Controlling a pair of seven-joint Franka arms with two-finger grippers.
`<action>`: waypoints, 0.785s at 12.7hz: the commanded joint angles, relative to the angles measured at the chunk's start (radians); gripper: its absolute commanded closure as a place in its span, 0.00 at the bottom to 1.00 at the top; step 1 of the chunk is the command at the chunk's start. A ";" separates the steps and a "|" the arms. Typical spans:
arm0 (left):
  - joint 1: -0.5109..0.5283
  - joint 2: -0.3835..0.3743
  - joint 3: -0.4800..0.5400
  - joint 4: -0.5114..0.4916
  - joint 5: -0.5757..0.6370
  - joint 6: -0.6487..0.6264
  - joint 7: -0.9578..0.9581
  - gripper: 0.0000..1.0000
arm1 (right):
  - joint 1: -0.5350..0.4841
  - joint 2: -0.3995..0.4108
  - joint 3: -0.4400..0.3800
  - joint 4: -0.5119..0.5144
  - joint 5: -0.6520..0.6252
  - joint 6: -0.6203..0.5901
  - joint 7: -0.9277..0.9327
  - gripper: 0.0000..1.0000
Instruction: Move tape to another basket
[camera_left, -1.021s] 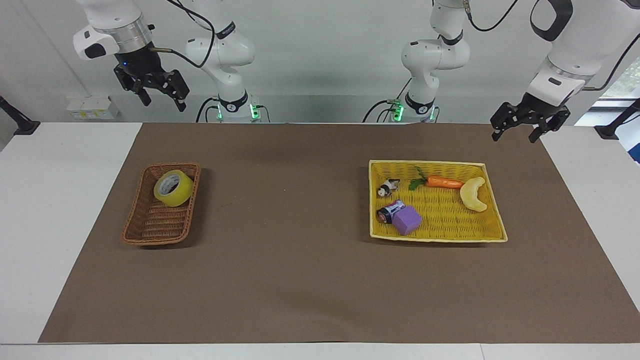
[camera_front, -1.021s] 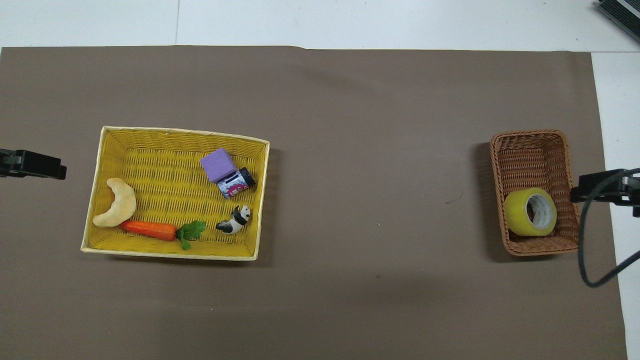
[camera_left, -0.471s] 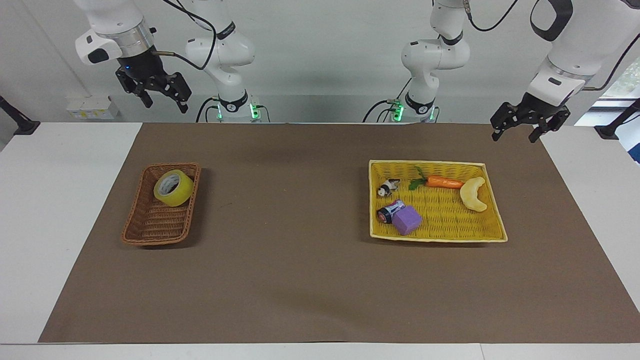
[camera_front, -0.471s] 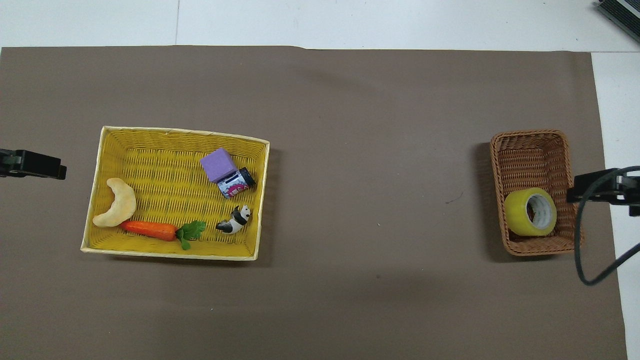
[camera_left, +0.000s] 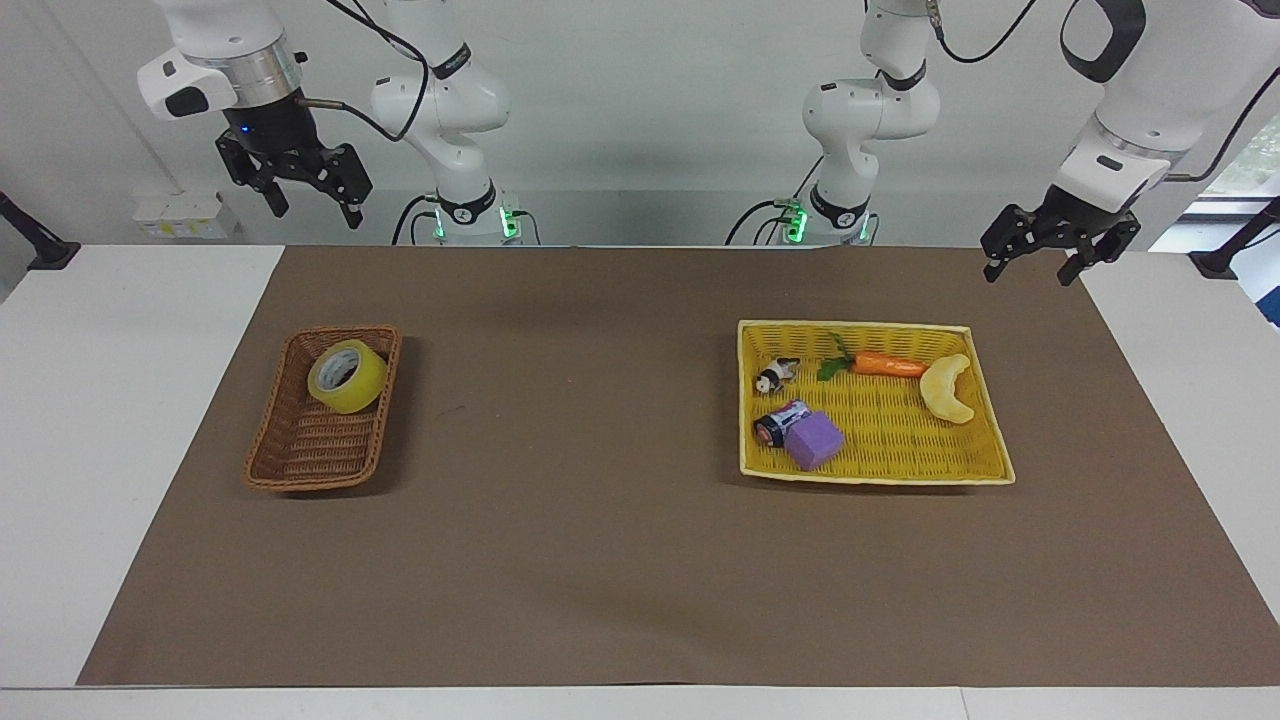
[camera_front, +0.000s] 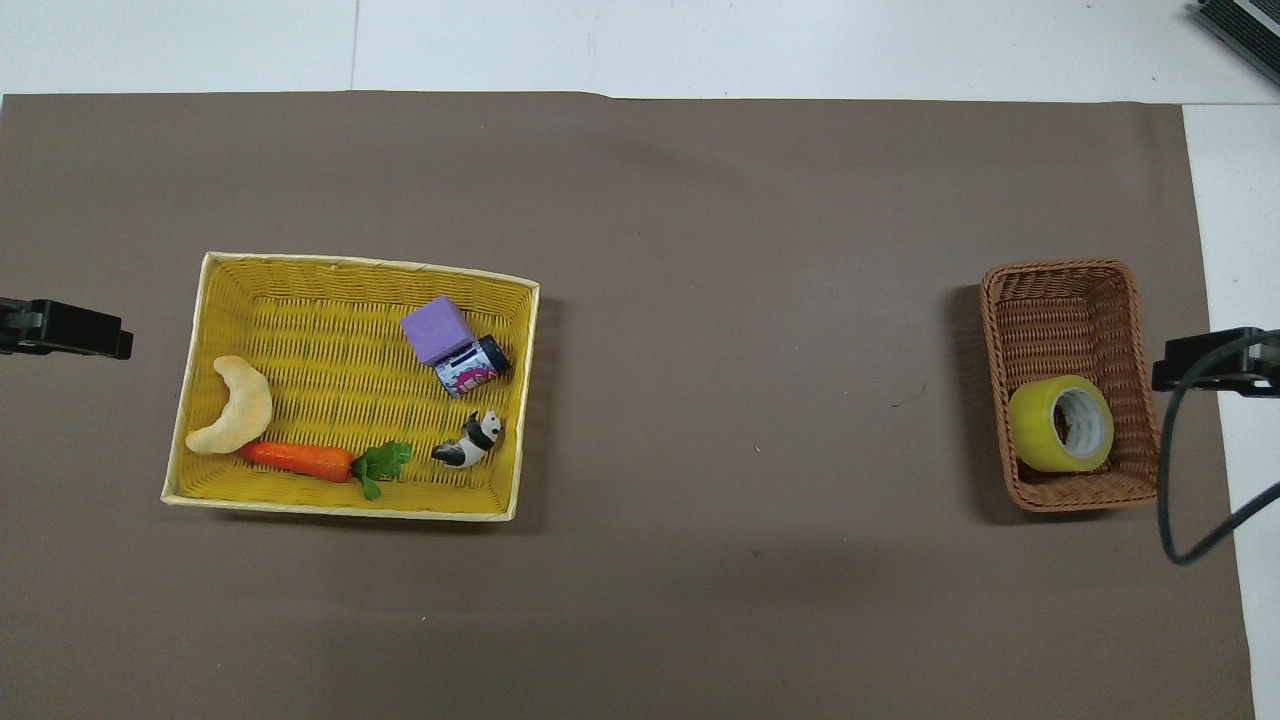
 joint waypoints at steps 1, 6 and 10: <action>-0.008 -0.013 0.007 -0.001 0.013 -0.015 0.001 0.00 | -0.011 -0.004 0.003 0.000 -0.017 0.006 -0.031 0.00; -0.008 -0.013 0.007 -0.001 0.013 -0.015 0.001 0.00 | -0.009 -0.001 0.003 0.003 -0.018 0.005 -0.033 0.00; -0.008 -0.013 0.007 -0.001 0.014 -0.015 0.001 0.00 | -0.011 -0.001 0.000 0.003 -0.018 0.003 -0.043 0.00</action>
